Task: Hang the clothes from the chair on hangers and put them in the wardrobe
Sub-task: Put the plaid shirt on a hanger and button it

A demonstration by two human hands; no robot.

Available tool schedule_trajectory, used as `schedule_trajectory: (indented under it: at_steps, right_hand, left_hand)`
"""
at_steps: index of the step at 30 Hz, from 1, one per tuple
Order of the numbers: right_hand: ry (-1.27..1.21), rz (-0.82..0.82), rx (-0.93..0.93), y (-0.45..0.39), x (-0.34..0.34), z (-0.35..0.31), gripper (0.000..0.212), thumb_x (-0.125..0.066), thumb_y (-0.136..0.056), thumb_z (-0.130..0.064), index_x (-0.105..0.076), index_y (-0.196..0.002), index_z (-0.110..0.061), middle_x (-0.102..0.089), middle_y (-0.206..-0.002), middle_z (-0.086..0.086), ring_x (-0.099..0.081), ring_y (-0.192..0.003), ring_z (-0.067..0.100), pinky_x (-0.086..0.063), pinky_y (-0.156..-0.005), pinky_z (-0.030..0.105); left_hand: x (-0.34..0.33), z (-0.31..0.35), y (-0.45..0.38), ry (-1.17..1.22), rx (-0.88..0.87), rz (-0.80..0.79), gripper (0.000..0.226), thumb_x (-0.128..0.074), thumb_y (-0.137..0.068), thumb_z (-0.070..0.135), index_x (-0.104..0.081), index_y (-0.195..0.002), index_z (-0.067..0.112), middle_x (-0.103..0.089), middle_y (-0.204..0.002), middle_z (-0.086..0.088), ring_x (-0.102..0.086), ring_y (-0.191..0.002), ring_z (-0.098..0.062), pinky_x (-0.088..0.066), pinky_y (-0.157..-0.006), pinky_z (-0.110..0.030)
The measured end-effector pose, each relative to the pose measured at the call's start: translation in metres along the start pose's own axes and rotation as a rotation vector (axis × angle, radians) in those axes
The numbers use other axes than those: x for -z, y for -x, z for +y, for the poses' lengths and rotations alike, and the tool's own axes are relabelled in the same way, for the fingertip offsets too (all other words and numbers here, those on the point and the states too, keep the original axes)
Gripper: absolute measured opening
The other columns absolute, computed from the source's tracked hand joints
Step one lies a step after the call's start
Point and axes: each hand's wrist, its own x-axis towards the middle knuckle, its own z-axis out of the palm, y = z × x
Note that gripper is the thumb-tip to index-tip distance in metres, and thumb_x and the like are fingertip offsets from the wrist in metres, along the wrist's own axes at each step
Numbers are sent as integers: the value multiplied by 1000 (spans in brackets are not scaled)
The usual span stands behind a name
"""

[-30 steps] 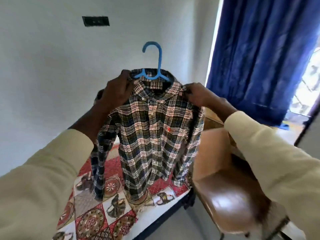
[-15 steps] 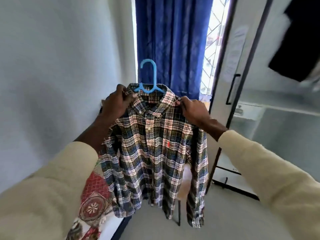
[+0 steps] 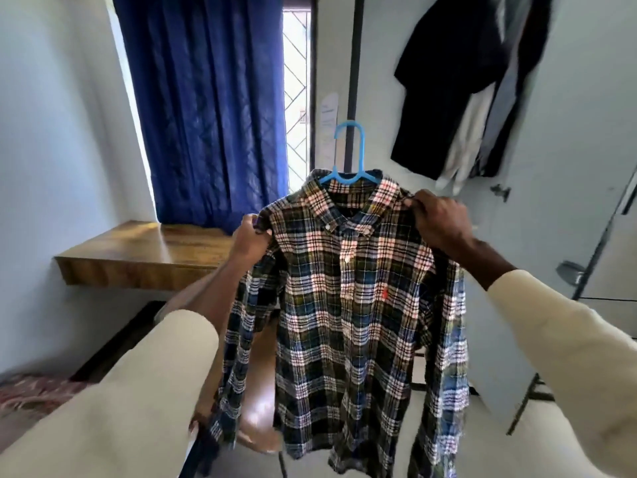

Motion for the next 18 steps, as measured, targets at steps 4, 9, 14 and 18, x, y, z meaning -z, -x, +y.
schedule_trajectory:
  at_steps: [4,9,14,18]
  right_hand:
    - [65,35,-82,-29,24,86,33,-43,-102,-37,-63,-113,-13,-68,-108,25,-62,-96,45,-49,-82,46]
    - [80,16,-121,-79,44,189,28,-46,-101,-34,-65,-110,-15,-67,-109,24,-61,-96,44,-48,-78,44]
    - [-9,-23,-160,-144,45,267,30,-49,-100,-35,-65,-92,-11,-68,-102,21,-61,-90,36,-42,-71,35]
    - [-144,-110,-161,-190,34,306,25,-52,-100,-35,-59,-95,-11,-63,-95,14,-54,-84,26,-36,-69,31]
  left_hand:
    - [-99,51,-29,112,40,13,30,-51,-97,22,-63,-116,3,-68,-108,-22,-64,-95,-33,-45,-73,-35]
    - [-220,120,-59,263,33,-27,33,-40,-104,20,-59,-109,-7,-63,-95,-21,-61,-86,-34,-40,-66,-39]
    - [-300,174,-125,548,118,-1,25,-50,-97,21,-60,-102,-2,-58,-76,-7,-52,-69,-20,-37,-49,-26]
    - [-329,223,-190,607,100,118,26,-47,-99,23,-59,-109,1,-65,-98,-13,-60,-87,-26,-50,-69,-34]
